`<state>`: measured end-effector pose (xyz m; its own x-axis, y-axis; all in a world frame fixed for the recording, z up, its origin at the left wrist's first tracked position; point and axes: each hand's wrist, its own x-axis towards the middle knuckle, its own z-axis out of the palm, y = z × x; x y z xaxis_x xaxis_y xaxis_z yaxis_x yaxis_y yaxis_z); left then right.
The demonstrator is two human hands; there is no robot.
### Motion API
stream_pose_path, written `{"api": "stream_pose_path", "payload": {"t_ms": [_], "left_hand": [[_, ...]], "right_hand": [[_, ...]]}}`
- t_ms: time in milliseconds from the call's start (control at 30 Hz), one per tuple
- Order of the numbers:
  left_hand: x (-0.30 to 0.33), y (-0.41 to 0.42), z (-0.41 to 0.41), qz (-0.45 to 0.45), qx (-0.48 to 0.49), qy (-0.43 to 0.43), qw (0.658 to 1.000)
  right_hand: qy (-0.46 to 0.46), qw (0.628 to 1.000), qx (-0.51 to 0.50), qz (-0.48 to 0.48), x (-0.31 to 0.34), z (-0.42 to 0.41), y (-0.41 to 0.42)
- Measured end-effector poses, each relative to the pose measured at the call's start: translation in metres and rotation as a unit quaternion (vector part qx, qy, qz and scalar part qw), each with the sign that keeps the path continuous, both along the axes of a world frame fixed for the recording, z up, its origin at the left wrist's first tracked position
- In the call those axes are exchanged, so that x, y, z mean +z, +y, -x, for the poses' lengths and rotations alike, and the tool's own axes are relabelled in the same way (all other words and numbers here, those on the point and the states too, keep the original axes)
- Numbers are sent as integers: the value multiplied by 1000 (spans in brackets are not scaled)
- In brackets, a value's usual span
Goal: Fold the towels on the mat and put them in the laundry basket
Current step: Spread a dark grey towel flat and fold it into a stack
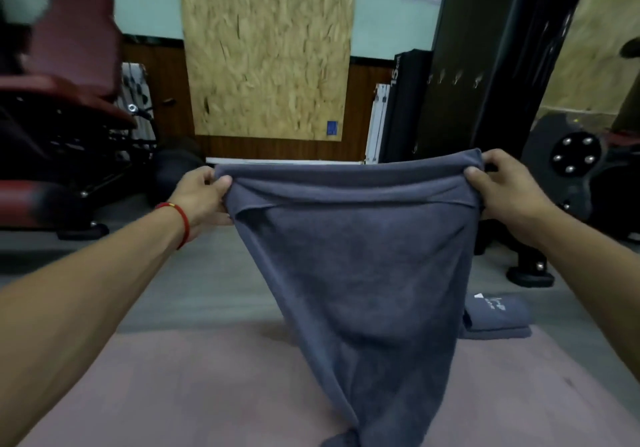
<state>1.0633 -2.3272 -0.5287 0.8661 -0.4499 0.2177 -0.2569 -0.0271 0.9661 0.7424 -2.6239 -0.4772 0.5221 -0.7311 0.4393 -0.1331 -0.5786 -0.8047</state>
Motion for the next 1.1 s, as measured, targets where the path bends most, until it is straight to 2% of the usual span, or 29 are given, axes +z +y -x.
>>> {"api": "stream_pose_path", "payload": {"t_ms": [67, 167, 233, 333, 433, 533, 633, 767, 833, 933, 1100], "left_hand": [[34, 15, -15, -31, 56, -71, 995], [90, 43, -30, -81, 132, -218, 964], [129, 57, -35, -74, 135, -283, 947], [180, 70, -38, -84, 159, -371, 911], [210, 69, -43, -82, 222, -392, 889], [216, 46, -41, -70, 229, -380, 893], [185, -6, -36, -83, 153, -374, 911], [99, -104, -11, -81, 9, -328, 941], [49, -159, 8, -89, -24, -285, 954], [-19, -245, 64, -123, -60, -270, 953], [-145, -375, 178, -227, -116, -270, 929]], "right_hand": [[-29, 999, 13, 3, 24, -14, 16], [-110, 994, 16, -22, 67, -37, 46], [-147, 984, 37, -90, 94, -49, 65], [-132, 961, 128, -208, 112, -58, 89], [-104, 936, 188, -279, 99, -60, 105], [-133, 924, 202, -295, 67, -53, 107], [-161, 942, 136, -262, 18, -26, 90], [-137, 953, 27, -269, -65, 48, 48], [-127, 952, -43, -276, -109, 96, 29], [-95, 944, -161, -273, -176, 169, 3], [45, 913, -309, -263, -291, 282, -30]]}}
